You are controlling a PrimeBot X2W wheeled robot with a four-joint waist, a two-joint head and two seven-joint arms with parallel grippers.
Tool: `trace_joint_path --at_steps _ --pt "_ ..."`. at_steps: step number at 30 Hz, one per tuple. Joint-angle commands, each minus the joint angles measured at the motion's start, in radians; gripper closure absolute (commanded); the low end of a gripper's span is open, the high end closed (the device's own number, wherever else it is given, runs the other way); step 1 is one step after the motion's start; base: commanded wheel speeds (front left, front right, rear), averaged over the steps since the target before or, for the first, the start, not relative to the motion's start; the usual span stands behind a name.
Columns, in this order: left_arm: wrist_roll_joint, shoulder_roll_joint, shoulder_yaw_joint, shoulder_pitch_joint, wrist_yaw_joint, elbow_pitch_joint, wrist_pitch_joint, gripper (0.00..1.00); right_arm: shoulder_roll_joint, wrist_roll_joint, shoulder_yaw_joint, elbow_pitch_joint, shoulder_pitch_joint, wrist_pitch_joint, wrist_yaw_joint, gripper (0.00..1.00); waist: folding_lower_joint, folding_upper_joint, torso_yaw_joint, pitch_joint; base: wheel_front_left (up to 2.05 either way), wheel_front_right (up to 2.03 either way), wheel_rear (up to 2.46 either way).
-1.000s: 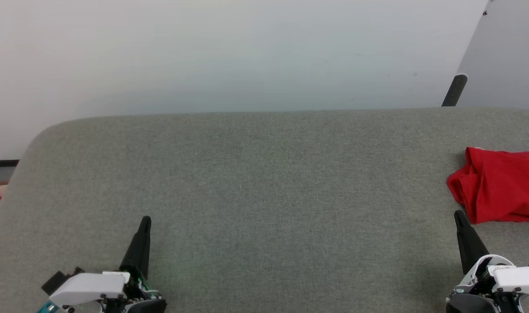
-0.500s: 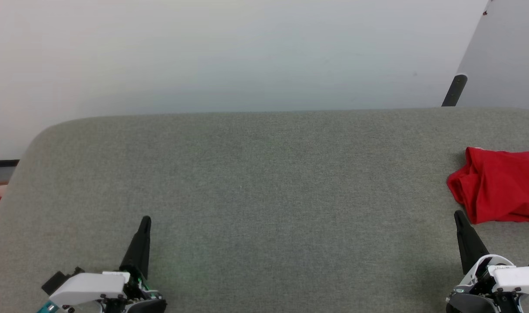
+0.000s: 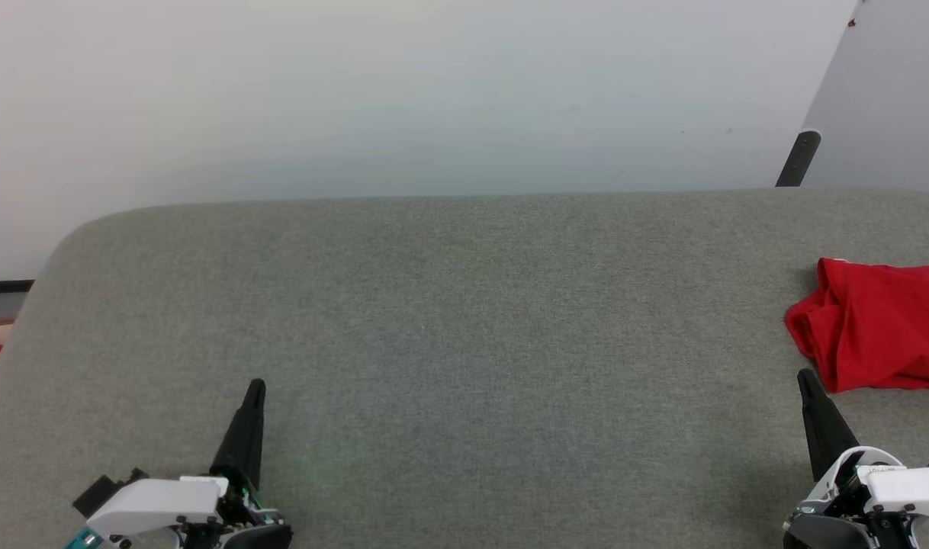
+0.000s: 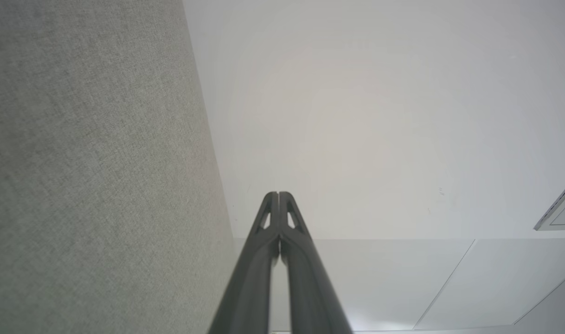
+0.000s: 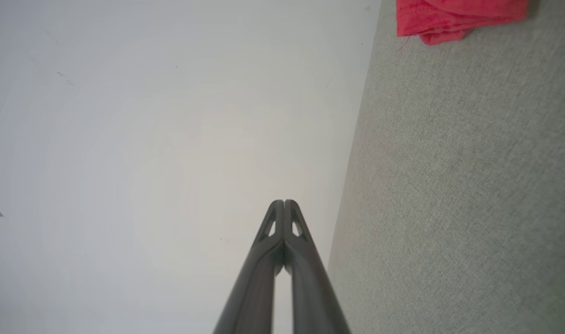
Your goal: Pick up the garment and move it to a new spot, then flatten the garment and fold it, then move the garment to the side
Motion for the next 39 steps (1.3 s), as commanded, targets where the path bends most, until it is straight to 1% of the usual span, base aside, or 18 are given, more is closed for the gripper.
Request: trace_joint_path --at_steps 1,39 --pt "-0.003 -0.001 0.002 -0.008 -0.003 0.001 0.001 1.0 0.003 0.002 -0.001 -0.003 -0.004 0.001 -0.001 1.0 0.0 0.0 0.0 0.0 0.0 0.0 0.0" --pt "-0.003 0.0 0.002 -0.009 -0.003 0.001 0.001 1.0 0.003 0.002 -0.001 -0.003 -0.004 0.001 -0.001 1.0 0.0 0.0 0.0 0.0 0.0 0.0 0.0"
